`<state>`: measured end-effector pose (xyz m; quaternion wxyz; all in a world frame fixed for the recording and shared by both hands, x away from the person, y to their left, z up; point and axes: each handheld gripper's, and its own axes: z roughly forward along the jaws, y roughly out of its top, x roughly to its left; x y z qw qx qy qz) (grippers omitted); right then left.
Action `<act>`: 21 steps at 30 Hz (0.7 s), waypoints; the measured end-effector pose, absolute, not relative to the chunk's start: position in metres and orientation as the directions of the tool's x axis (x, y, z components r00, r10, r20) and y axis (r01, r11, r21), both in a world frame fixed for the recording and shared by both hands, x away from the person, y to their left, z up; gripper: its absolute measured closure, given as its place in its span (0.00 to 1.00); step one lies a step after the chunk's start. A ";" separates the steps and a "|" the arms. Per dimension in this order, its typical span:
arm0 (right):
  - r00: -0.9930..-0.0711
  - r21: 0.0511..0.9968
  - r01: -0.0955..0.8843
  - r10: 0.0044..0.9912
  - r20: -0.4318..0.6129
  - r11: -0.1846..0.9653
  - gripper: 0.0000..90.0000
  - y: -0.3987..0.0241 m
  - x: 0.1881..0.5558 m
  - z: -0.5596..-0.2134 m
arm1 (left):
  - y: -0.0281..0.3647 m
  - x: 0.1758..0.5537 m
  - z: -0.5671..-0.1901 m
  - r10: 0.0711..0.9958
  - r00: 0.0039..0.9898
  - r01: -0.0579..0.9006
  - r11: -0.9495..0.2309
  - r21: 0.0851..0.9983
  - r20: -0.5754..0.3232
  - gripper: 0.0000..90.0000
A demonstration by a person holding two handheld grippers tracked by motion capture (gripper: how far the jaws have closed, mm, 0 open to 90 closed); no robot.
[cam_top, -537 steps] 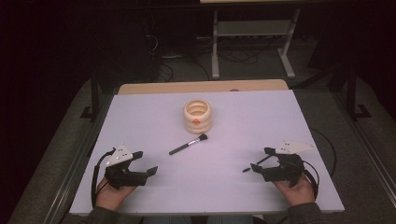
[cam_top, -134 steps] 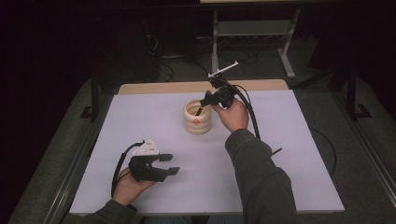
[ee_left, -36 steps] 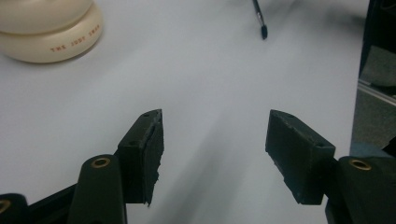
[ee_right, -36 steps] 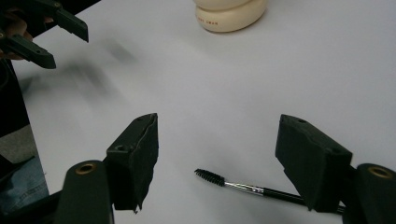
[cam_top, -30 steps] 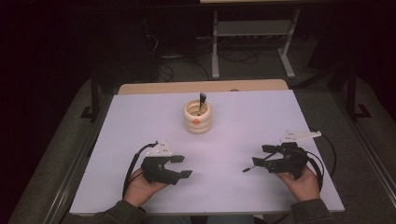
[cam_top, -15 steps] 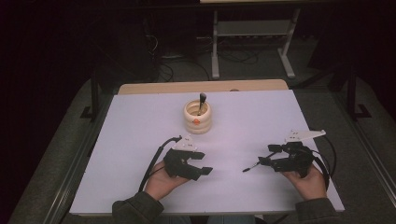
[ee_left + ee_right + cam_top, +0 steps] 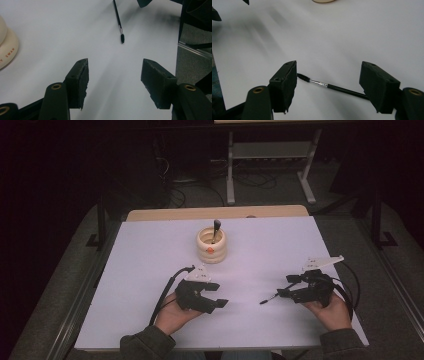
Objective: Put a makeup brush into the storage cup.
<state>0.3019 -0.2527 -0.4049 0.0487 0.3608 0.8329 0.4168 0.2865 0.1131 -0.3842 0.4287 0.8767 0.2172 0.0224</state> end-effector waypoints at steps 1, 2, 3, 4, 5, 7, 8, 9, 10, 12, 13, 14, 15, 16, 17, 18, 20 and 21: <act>-0.739 0.730 0.556 0.638 0.216 0.397 0.33 -0.253 0.302 -0.405 | 0.113 0.286 -0.385 0.399 0.905 0.361 -0.543 0.758 -0.146 0.43; -0.741 0.728 0.555 0.638 0.211 0.403 0.33 -0.254 0.303 -0.405 | 0.112 0.286 -0.386 0.395 0.908 0.358 -0.549 0.755 -0.143 0.43; -0.747 0.720 0.552 0.633 0.203 0.421 0.33 -0.254 0.303 -0.405 | 0.112 0.285 -0.386 0.392 0.908 0.359 -0.549 0.755 -0.146 0.43; -0.752 0.716 0.549 0.629 0.197 0.432 0.33 -0.254 0.303 -0.404 | 0.112 0.284 -0.386 0.392 0.909 0.358 -0.551 0.754 -0.145 0.43; -0.752 0.702 0.555 0.630 0.193 0.447 0.33 -0.253 0.304 -0.403 | 0.113 0.283 -0.386 0.391 0.909 0.357 -0.552 0.754 -0.144 0.43; -0.779 0.685 0.532 0.604 0.167 0.497 0.32 -0.252 0.308 -0.402 | 0.116 0.281 -0.386 0.395 0.907 0.359 -0.547 0.756 -0.145 0.43; -0.792 0.679 0.524 0.588 0.165 0.515 0.31 -0.251 0.310 -0.402 | 0.118 0.281 -0.386 0.396 0.907 0.356 -0.546 0.759 -0.141 0.43; -0.806 0.666 0.512 0.571 0.154 0.542 0.30 -0.248 0.312 -0.402 | 0.120 0.280 -0.387 0.400 0.905 0.361 -0.540 0.761 -0.146 0.43; -0.821 0.648 0.500 0.552 0.144 0.575 0.29 -0.247 0.314 -0.403 | 0.123 0.279 -0.387 0.400 0.905 0.359 -0.540 0.761 -0.144 0.43; -0.839 0.618 0.488 0.526 0.138 0.616 0.30 -0.243 0.319 -0.404 | 0.130 0.277 -0.389 0.408 0.901 0.367 -0.530 0.764 -0.149 0.43; -0.846 0.600 0.481 0.519 0.126 0.639 0.31 -0.241 0.322 -0.404 | 0.135 0.276 -0.391 0.414 0.897 0.374 -0.528 0.763 -0.153 0.43; -0.851 0.580 0.479 0.511 0.121 0.659 0.32 -0.240 0.325 -0.403 | 0.139 0.276 -0.392 0.420 0.894 0.379 -0.524 0.762 -0.156 0.43; -0.861 0.565 0.467 0.497 0.114 0.680 0.33 -0.238 0.329 -0.403 | 0.143 0.276 -0.394 0.425 0.891 0.384 -0.517 0.765 -0.160 0.43; -0.870 0.550 0.450 0.483 0.095 0.703 0.34 -0.237 0.333 -0.402 | 0.148 0.276 -0.395 0.432 0.887 0.392 -0.516 0.761 -0.163 0.43; -0.880 0.534 0.435 0.467 0.083 0.725 0.35 -0.235 0.337 -0.402 | 0.153 0.275 -0.396 0.439 0.883 0.398 -0.518 0.757 -0.164 0.43; -0.889 0.518 0.422 0.452 0.075 0.744 0.37 -0.234 0.340 -0.401 | 0.158 0.275 -0.398 0.445 0.880 0.402 -0.514 0.758 -0.165 0.43; -0.896 0.494 0.413 0.439 0.070 0.765 0.38 -0.232 0.346 -0.400 | 0.167 0.274 -0.399 0.457 0.874 0.410 -0.505 0.759 -0.168 0.43; -0.898 0.486 0.411 0.433 0.071 0.771 0.39 -0.231 0.349 -0.400 | 0.171 0.273 -0.400 0.465 0.869 0.417 -0.499 0.760 -0.171 0.43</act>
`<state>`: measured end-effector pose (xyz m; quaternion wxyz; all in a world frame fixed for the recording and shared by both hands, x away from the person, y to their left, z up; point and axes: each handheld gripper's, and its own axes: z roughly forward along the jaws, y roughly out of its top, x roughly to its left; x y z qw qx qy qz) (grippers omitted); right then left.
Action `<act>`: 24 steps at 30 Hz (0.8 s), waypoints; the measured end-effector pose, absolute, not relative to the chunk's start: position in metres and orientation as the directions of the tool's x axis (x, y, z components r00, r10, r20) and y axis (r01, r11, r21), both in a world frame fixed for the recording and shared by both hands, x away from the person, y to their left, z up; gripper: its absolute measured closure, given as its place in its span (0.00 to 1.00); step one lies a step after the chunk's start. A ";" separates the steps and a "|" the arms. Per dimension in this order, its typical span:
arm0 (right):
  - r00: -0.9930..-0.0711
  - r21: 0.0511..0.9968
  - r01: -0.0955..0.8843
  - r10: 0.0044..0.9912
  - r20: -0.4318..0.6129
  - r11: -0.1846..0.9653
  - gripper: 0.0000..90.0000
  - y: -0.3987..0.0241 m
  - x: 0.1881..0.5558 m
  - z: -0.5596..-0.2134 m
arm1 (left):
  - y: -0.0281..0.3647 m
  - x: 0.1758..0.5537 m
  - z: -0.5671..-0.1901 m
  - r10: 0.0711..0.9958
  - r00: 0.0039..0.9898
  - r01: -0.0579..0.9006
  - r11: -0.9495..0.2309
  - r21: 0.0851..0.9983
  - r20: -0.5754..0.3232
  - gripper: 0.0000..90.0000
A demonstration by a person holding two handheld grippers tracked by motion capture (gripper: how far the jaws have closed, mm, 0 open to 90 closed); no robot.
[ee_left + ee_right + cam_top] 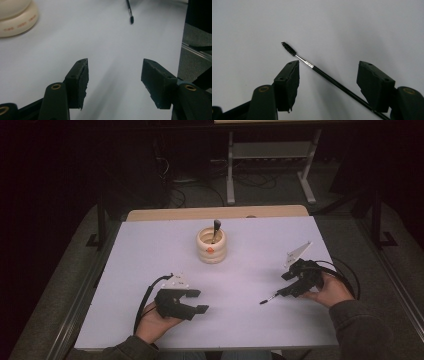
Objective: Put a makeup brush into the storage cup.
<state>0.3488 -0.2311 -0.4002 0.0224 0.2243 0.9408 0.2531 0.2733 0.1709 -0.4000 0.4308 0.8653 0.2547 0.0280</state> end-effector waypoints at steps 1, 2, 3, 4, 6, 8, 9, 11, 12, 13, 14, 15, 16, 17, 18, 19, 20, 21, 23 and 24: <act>-0.900 0.478 0.410 0.431 0.071 0.777 0.40 -0.230 0.351 -0.401 | 0.175 0.273 -0.401 0.471 0.864 0.423 -0.491 0.761 -0.176 0.43; -0.905 0.468 0.398 0.420 0.063 0.789 0.42 -0.230 0.353 -0.403 | 0.178 0.272 -0.401 0.477 0.860 0.429 -0.483 0.763 -0.182 0.43; -0.909 0.454 0.392 0.412 0.058 0.800 0.44 -0.229 0.355 -0.406 | 0.182 0.272 -0.401 0.480 0.858 0.431 -0.482 0.763 -0.181 0.43; -0.909 0.439 0.393 0.413 0.054 0.808 0.45 -0.228 0.355 -0.408 | 0.185 0.272 -0.401 0.482 0.859 0.427 -0.482 0.765 -0.176 0.43; -0.913 0.415 0.387 0.405 0.046 0.824 0.47 -0.227 0.356 -0.413 | 0.188 0.271 -0.400 0.486 0.856 0.428 -0.476 0.768 -0.176 0.43; -0.914 0.383 0.384 0.406 0.026 0.840 0.49 -0.226 0.357 -0.417 | 0.190 0.271 -0.399 0.489 0.855 0.427 -0.470 0.773 -0.174 0.43; -0.915 0.373 0.382 0.403 0.023 0.846 0.51 -0.225 0.357 -0.419 | 0.191 0.271 -0.398 0.490 0.854 0.427 -0.468 0.774 -0.175 0.43; -0.920 0.360 0.368 0.391 0.010 0.857 0.55 -0.223 0.357 -0.421 | 0.191 0.271 -0.398 0.488 0.856 0.421 -0.469 0.776 -0.169 0.43; -0.923 0.359 0.363 0.385 0.009 0.860 0.56 -0.223 0.358 -0.423 | 0.191 0.271 -0.398 0.488 0.856 0.421 -0.469 0.776 -0.169 0.43; -0.923 0.357 0.363 0.385 0.009 0.861 0.57 -0.223 0.358 -0.423 | 0.191 0.271 -0.398 0.490 0.854 0.425 -0.467 0.775 -0.174 0.43; -0.927 0.352 0.352 0.376 0.001 0.867 0.58 -0.223 0.358 -0.424 | 0.191 0.271 -0.398 0.490 0.855 0.425 -0.467 0.775 -0.173 0.43; -0.928 0.349 0.349 0.371 0.002 0.870 0.59 -0.223 0.359 -0.425 | 0.190 0.271 -0.398 0.490 0.854 0.424 -0.467 0.776 -0.172 0.43; -0.930 0.352 0.347 0.368 0.007 0.869 0.60 -0.223 0.359 -0.425 | 0.190 0.271 -0.398 0.490 0.855 0.423 -0.467 0.777 -0.171 0.43; -0.929 0.353 0.348 0.369 0.010 0.869 0.61 -0.224 0.359 -0.425 | 0.190 0.271 -0.398 0.489 0.856 0.420 -0.469 0.777 -0.168 0.43; -0.930 0.355 0.349 0.368 0.013 0.868 0.61 -0.224 0.359 -0.425 | 0.190 0.271 -0.398 0.489 0.857 0.418 -0.471 0.777 -0.165 0.43; -0.929 0.354 0.352 0.371 0.015 0.867 0.61 -0.224 0.359 -0.425 | 0.190 0.271 -0.398 0.489 0.856 0.419 -0.469 0.777 -0.166 0.43; -0.929 0.352 0.351 0.370 0.015 0.868 0.62 -0.224 0.360 -0.425 | 0.190 0.271 -0.398 0.489 0.856 0.419 -0.469 0.777 -0.166 0.43; -0.930 0.348 0.348 0.367 0.013 0.870 0.64 -0.223 0.359 -0.425 | 0.190 0.271 -0.398 0.489 0.856 0.418 -0.469 0.778 -0.166 0.43; -0.933 0.341 0.341 0.359 0.010 0.876 0.69 -0.222 0.358 -0.424 | 0.190 0.271 -0.397 0.490 0.856 0.419 -0.466 0.779 -0.168 0.43; -0.937 0.343 0.331 0.349 0.011 0.879 0.72 -0.222 0.358 -0.424 | 0.190 0.271 -0.397 0.490 0.856 0.420 -0.465 0.780 -0.168 0.43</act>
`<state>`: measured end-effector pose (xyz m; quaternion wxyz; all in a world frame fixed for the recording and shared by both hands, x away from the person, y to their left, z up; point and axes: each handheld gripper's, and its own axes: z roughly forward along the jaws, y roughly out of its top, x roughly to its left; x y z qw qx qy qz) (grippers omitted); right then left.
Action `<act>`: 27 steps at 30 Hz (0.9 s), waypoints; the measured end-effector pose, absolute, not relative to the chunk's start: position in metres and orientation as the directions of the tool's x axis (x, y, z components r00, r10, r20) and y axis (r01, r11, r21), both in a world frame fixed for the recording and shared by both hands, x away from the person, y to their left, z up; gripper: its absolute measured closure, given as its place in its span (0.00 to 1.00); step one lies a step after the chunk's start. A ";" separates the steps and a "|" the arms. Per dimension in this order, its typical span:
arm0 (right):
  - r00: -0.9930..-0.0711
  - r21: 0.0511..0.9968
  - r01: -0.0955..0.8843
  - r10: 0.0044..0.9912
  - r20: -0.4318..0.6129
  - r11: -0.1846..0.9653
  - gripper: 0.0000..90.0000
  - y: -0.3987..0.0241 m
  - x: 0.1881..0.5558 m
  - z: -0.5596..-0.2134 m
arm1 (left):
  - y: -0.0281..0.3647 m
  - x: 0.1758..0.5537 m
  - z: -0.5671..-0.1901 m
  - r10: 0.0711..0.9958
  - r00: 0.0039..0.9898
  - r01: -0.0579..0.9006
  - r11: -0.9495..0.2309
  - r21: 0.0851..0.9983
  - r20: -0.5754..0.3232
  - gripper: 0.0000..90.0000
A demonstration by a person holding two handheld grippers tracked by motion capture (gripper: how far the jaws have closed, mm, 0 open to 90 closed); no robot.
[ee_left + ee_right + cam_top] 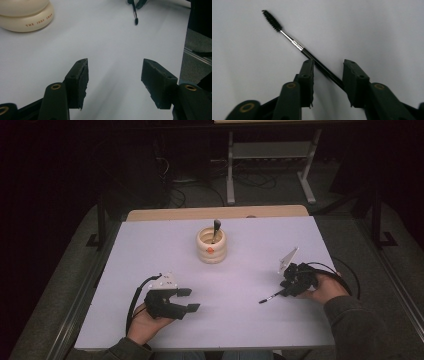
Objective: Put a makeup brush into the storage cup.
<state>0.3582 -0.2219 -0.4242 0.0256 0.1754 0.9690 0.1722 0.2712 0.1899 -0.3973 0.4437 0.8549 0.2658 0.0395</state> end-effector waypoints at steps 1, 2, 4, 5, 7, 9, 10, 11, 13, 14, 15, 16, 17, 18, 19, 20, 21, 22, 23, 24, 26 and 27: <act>-0.940 0.344 0.324 0.342 0.010 0.881 0.77 -0.222 0.357 -0.424 | 0.190 0.271 -0.397 0.489 0.855 0.420 -0.463 0.781 -0.170 0.43; -0.944 0.347 0.314 0.329 0.017 0.883 0.80 -0.221 0.357 -0.423 | 0.190 0.271 -0.397 0.488 0.857 0.416 -0.464 0.782 -0.167 0.43; -0.946 0.349 0.314 0.323 0.034 0.883 0.83 -0.220 0.356 -0.423 | 0.189 0.271 -0.397 0.489 0.855 0.420 -0.462 0.781 -0.171 0.43; -0.947 0.347 0.311 0.318 0.038 0.885 0.84 -0.219 0.355 -0.423 | 0.189 0.271 -0.397 0.489 0.855 0.421 -0.463 0.780 -0.172 0.43; -0.950 0.342 0.305 0.306 0.053 0.889 0.87 -0.217 0.354 -0.423 | 0.189 0.271 -0.397 0.486 0.858 0.417 -0.466 0.780 -0.169 0.43; -0.955 0.340 0.291 0.291 0.053 0.894 0.87 -0.215 0.354 -0.423 | 0.189 0.271 -0.397 0.485 0.858 0.418 -0.466 0.780 -0.170 0.43; -0.954 0.340 0.297 0.294 0.062 0.892 0.86 -0.216 0.354 -0.423 | 0.189 0.272 -0.397 0.485 0.858 0.417 -0.467 0.780 -0.169 0.43; -0.953 0.341 0.300 0.294 0.070 0.891 0.85 -0.216 0.354 -0.424 | 0.189 0.272 -0.397 0.485 0.858 0.417 -0.466 0.780 -0.169 0.43; -0.954 0.339 0.298 0.288 0.081 0.892 0.81 -0.216 0.354 -0.424 | 0.189 0.272 -0.397 0.487 0.856 0.421 -0.463 0.780 -0.173 0.43; -0.954 0.336 0.299 0.287 0.085 0.893 0.81 -0.216 0.354 -0.424 | 0.189 0.272 -0.398 0.487 0.856 0.421 -0.465 0.779 -0.172 0.43; -0.956 0.332 0.292 0.280 0.083 0.897 0.81 -0.215 0.354 -0.423 | 0.190 0.272 -0.398 0.487 0.856 0.422 -0.464 0.779 -0.174 0.43; -0.958 0.328 0.287 0.277 0.078 0.900 0.84 -0.214 0.354 -0.423 | 0.190 0.273 -0.398 0.487 0.856 0.422 -0.465 0.778 -0.173 0.43; -0.959 0.323 0.282 0.278 0.060 0.903 0.85 -0.214 0.353 -0.423 | 0.190 0.273 -0.397 0.487 0.856 0.423 -0.464 0.778 -0.174 0.43; -0.961 0.322 0.276 0.273 0.055 0.906 0.86 -0.213 0.353 -0.423 | 0.190 0.273 -0.397 0.487 0.856 0.423 -0.464 0.778 -0.175 0.43; -0.961 0.320 0.273 0.271 0.052 0.907 0.87 -0.213 0.353 -0.423 | 0.190 0.273 -0.397 0.487 0.856 0.422 -0.464 0.779 -0.174 0.43; -0.961 0.320 0.271 0.271 0.048 0.908 0.89 -0.212 0.352 -0.423 | 0.190 0.273 -0.397 0.487 0.856 0.422 -0.463 0.779 -0.175 0.43; -0.963 0.319 0.267 0.266 0.049 0.909 0.91 -0.212 0.352 -0.423 | 0.190 0.273 -0.397 0.487 0.856 0.422 -0.462 0.780 -0.175 0.43; -0.965 0.316 0.260 0.258 0.049 0.912 0.93 -0.211 0.351 -0.423 | 0.190 0.273 -0.397 0.486 0.856 0.422 -0.462 0.780 -0.175 0.43; -0.966 0.313 0.255 0.254 0.046 0.915 0.94 -0.211 0.350 -0.422 | 0.190 0.273 -0.397 0.486 0.856 0.422 -0.460 0.781 -0.176 0.43; -0.967 0.310 0.253 0.253 0.043 0.916 0.94 -0.210 0.350 -0.422 | 0.190 0.273 -0.397 0.487 0.855 0.423 -0.460 0.781 -0.177 0.43; -0.968 0.308 0.247 0.247 0.040 0.919 0.93 -0.209 0.349 -0.422 | 0.190 0.273 -0.397 0.490 0.853 0.426 -0.457 0.781 -0.179 0.43; -0.965 0.308 0.259 0.257 0.047 0.915 0.93 -0.210 0.350 -0.422 | 0.190 0.273 -0.397 0.490 0.854 0.425 -0.458 0.781 -0.177 0.43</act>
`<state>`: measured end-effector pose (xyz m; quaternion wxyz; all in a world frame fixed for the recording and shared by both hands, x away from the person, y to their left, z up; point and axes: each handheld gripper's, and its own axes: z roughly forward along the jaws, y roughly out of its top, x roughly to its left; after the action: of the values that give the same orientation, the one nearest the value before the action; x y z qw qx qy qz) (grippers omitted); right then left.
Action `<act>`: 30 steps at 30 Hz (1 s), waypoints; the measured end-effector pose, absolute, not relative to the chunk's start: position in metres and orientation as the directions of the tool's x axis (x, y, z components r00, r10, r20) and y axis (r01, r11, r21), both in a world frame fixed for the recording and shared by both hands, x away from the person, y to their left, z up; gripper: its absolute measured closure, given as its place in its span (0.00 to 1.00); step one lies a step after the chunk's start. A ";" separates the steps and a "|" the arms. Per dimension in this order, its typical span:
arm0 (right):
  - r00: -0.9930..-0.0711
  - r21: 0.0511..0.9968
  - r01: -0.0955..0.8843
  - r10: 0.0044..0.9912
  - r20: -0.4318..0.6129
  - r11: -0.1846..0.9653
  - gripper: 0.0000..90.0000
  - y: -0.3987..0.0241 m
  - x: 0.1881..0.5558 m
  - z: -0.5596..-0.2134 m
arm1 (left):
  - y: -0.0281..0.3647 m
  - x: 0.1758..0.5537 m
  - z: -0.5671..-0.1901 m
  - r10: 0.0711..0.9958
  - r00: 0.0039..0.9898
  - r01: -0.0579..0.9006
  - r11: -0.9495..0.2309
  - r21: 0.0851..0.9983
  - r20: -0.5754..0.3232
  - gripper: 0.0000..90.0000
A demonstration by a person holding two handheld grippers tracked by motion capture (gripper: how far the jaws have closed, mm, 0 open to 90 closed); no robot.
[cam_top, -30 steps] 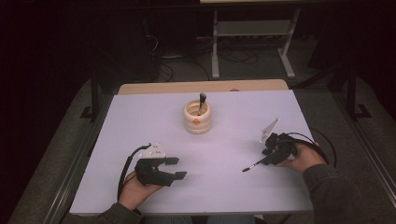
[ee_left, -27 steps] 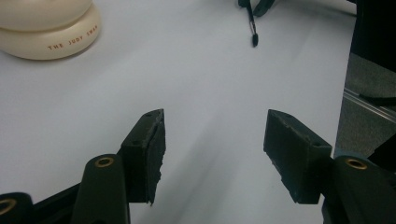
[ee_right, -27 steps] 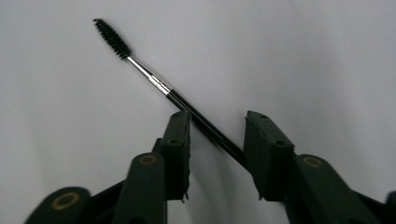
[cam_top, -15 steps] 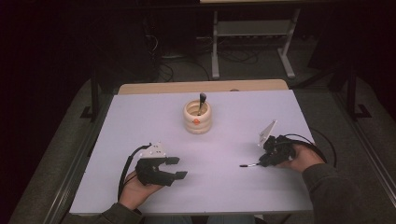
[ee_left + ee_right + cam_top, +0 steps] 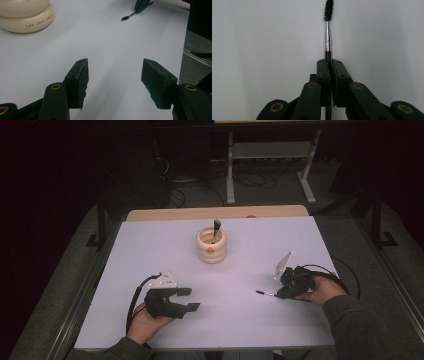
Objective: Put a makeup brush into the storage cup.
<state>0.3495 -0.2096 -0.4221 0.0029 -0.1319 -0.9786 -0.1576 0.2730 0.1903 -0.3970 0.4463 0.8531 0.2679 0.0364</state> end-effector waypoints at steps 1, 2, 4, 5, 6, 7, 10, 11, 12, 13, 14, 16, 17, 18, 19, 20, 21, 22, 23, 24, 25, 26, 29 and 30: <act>-0.964 0.307 0.262 0.260 0.048 0.915 0.92 -0.210 0.350 -0.422 | 0.190 0.273 -0.397 0.491 0.853 0.426 -0.456 0.781 -0.179 0.43; -0.964 0.304 0.265 0.262 0.049 0.915 0.92 -0.209 0.350 -0.422 | 0.190 0.273 -0.397 0.490 0.853 0.427 -0.457 0.780 -0.180 0.43; -0.964 0.296 0.264 0.261 0.050 0.918 0.93 -0.208 0.349 -0.422 | 0.189 0.274 -0.397 0.487 0.854 0.425 -0.456 0.782 -0.181 0.43; -0.964 0.287 0.264 0.263 0.043 0.921 0.93 -0.207 0.349 -0.422 | 0.189 0.274 -0.397 0.487 0.855 0.426 -0.459 0.780 -0.180 0.43; -0.966 0.279 0.256 0.256 0.039 0.926 0.94 -0.205 0.349 -0.422 | 0.188 0.274 -0.398 0.484 0.856 0.424 -0.460 0.780 -0.180 0.43; -0.966 0.268 0.255 0.254 0.039 0.929 0.94 -0.203 0.349 -0.421 | 0.188 0.274 -0.398 0.484 0.857 0.424 -0.462 0.779 -0.180 0.43; -0.967 0.224 0.253 0.249 0.045 0.941 0.94 -0.198 0.352 -0.420 | 0.187 0.273 -0.398 0.483 0.857 0.424 -0.461 0.780 -0.180 0.43; -0.968 0.211 0.252 0.248 0.043 0.945 0.94 -0.196 0.352 -0.420 | 0.187 0.273 -0.397 0.485 0.856 0.426 -0.459 0.780 -0.182 0.43; -0.969 0.203 0.247 0.244 0.042 0.947 0.93 -0.195 0.352 -0.420 | 0.188 0.273 -0.397 0.482 0.858 0.420 -0.463 0.781 -0.176 0.43; -0.968 0.200 0.250 0.247 0.042 0.947 0.93 -0.194 0.352 -0.420 | 0.188 0.273 -0.397 0.483 0.858 0.419 -0.463 0.781 -0.174 0.43; -0.969 0.198 0.248 0.245 0.041 0.948 0.93 -0.194 0.353 -0.420 | 0.188 0.273 -0.397 0.485 0.857 0.421 -0.462 0.781 -0.176 0.43; -0.968 0.201 0.251 0.248 0.041 0.947 0.93 -0.194 0.352 -0.420 | 0.188 0.274 -0.397 0.484 0.857 0.421 -0.462 0.781 -0.176 0.43; -0.967 0.202 0.253 0.250 0.041 0.946 0.94 -0.194 0.352 -0.420 | 0.188 0.274 -0.397 0.484 0.857 0.421 -0.463 0.780 -0.176 0.43; -0.967 0.200 0.256 0.253 0.040 0.946 0.94 -0.194 0.352 -0.420 | 0.188 0.274 -0.397 0.483 0.858 0.421 -0.463 0.780 -0.176 0.43; -0.964 0.193 0.267 0.263 0.045 0.944 0.94 -0.193 0.352 -0.420 | 0.188 0.274 -0.397 0.483 0.857 0.421 -0.462 0.781 -0.177 0.43; -0.963 0.190 0.270 0.266 0.047 0.944 0.94 -0.193 0.353 -0.420 | 0.188 0.274 -0.397 0.483 0.858 0.421 -0.462 0.781 -0.176 0.43; -0.961 0.186 0.278 0.273 0.050 0.942 0.94 -0.193 0.353 -0.419 | 0.188 0.274 -0.397 0.483 0.858 0.418 -0.464 0.781 -0.173 0.43; -0.960 0.186 0.280 0.275 0.050 0.942 0.94 -0.193 0.353 -0.419 | 0.188 0.274 -0.397 0.484 0.857 0.420 -0.463 0.781 -0.175 0.43; -0.959 0.188 0.284 0.280 0.051 0.940 0.94 -0.193 0.353 -0.419 | 0.189 0.274 -0.397 0.486 0.855 0.424 -0.457 0.782 -0.180 0.43; -0.954 0.192 0.298 0.292 0.062 0.935 0.95 -0.194 0.354 -0.419 | 0.189 0.273 -0.397 0.490 0.852 0.429 -0.452 0.782 -0.185 0.43; -0.949 0.197 0.315 0.308 0.066 0.928 0.95 -0.195 0.354 -0.419 | 0.189 0.274 -0.397 0.490 0.852 0.428 -0.451 0.783 -0.184 0.43; -0.947 0.206 0.320 0.312 0.070 0.925 0.95 -0.196 0.355 -0.419 | 0.190 0.274 -0.397 0.489 0.853 0.425 -0.454 0.783 -0.180 0.43; -0.937 0.233 0.350 0.339 0.091 0.907 0.95 -0.200 0.354 -0.419 | 0.191 0.274 -0.397 0.491 0.851 0.430 -0.450 0.783 -0.185 0.43; -0.935 0.244 0.355 0.343 0.093 0.902 0.95 -0.201 0.353 -0.419 | 0.191 0.274 -0.397 0.492 0.851 0.430 -0.449 0.783 -0.185 0.43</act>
<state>0.3534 -0.2008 -0.4188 0.0241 -0.1790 -0.9750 -0.1294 0.2744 0.1909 -0.3966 0.4497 0.8503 0.2712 0.0344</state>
